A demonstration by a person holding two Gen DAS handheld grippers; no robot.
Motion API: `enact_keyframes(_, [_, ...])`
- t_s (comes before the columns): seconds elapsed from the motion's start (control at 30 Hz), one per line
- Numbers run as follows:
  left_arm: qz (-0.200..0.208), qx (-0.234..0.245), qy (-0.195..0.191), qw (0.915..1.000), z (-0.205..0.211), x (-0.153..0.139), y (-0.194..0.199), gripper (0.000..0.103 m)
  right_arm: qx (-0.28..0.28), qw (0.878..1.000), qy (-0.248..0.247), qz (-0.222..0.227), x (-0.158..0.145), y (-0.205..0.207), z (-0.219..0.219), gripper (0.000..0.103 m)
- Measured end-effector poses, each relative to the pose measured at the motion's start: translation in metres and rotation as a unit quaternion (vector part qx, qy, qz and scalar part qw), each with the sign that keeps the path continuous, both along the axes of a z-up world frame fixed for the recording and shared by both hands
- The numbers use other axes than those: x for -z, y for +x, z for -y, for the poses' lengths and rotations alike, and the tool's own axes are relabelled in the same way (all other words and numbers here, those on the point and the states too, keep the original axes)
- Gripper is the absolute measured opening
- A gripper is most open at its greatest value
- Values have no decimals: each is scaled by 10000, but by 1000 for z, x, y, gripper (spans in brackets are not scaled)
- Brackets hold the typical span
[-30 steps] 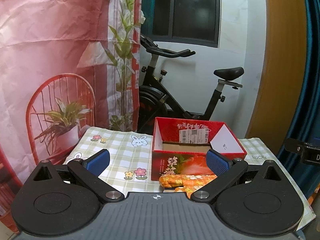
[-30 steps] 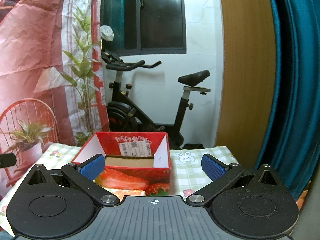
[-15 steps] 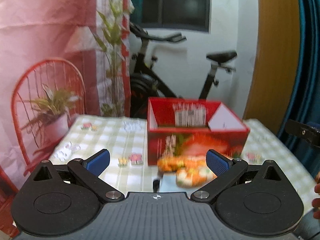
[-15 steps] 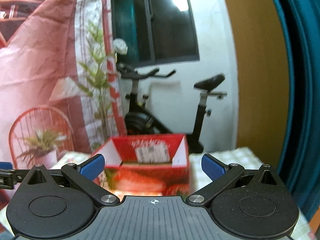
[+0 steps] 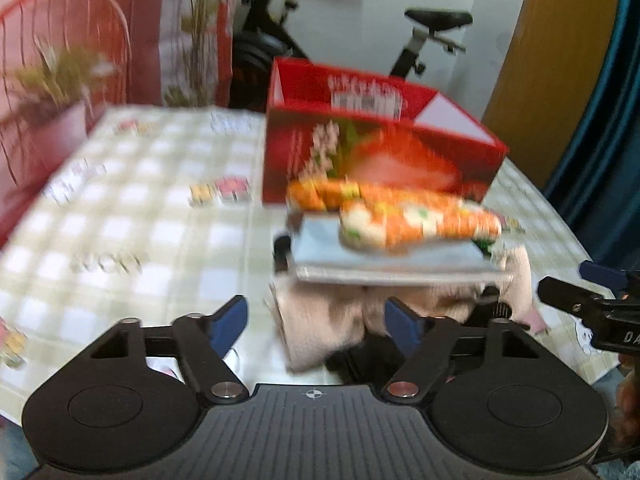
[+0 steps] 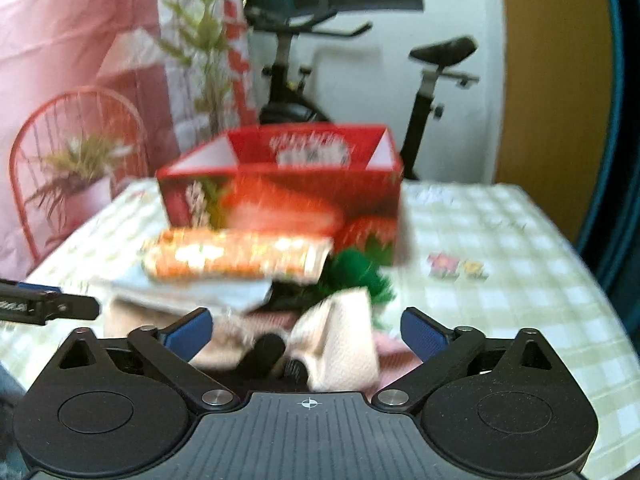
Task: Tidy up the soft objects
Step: 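Grasp the black glove with the left gripper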
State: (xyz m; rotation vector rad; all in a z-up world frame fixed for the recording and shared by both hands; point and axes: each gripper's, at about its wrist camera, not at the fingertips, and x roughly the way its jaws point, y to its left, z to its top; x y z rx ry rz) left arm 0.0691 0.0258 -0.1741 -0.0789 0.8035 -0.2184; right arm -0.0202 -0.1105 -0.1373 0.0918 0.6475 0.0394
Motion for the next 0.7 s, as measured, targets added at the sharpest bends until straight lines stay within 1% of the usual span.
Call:
enact_keyframes(0.03, [-82,62,-29,9999,1,8,2,67,-70,9999,38,-104,6,2,-1,88])
enact_keyframes(0.1, [-243,203,-94,9995,5,18,4,61,-168,9995,38,-279,15,5,-4,79])
enact_keyframes(0.13, [-304,274,-122,9991,7,23,5,60,-216,9991,45,-352,18,7,-5,76])
enact_keyframes(0.17, [-361,349,-143,9986,10,28,6,59,-280,9987,58,-428,21,10,-7,76])
enact_keyframes(0.23, [-452,480,-171,9977,14,34,6,59,-384,9976,69,-565,29,12,-10,69])
enact_keyframes(0.33, [-575,643,-192,9961,18,42,8,57,-496,9959,108,-747,36,15,-11,62])
enact_keyframes(0.43, [-618,754,-190,9951,22,49,10,54,-630,9944,90,-845,39,17,-15,58])
enact_keyframes(0.53, [-611,728,-212,9952,22,52,11,51,-754,9926,59,-954,42,19,-19,55])
enact_keyframes(0.57, [-628,716,-261,9951,21,54,12,48,-790,9919,72,-996,43,20,-20,54])
enact_keyframes(0.63, [-687,708,-324,9946,19,56,12,45,-827,9907,115,-1077,44,20,-20,49])
enact_keyframes(0.7, [-738,724,-322,9941,19,55,12,40,-863,9900,166,-1105,45,19,-19,48])
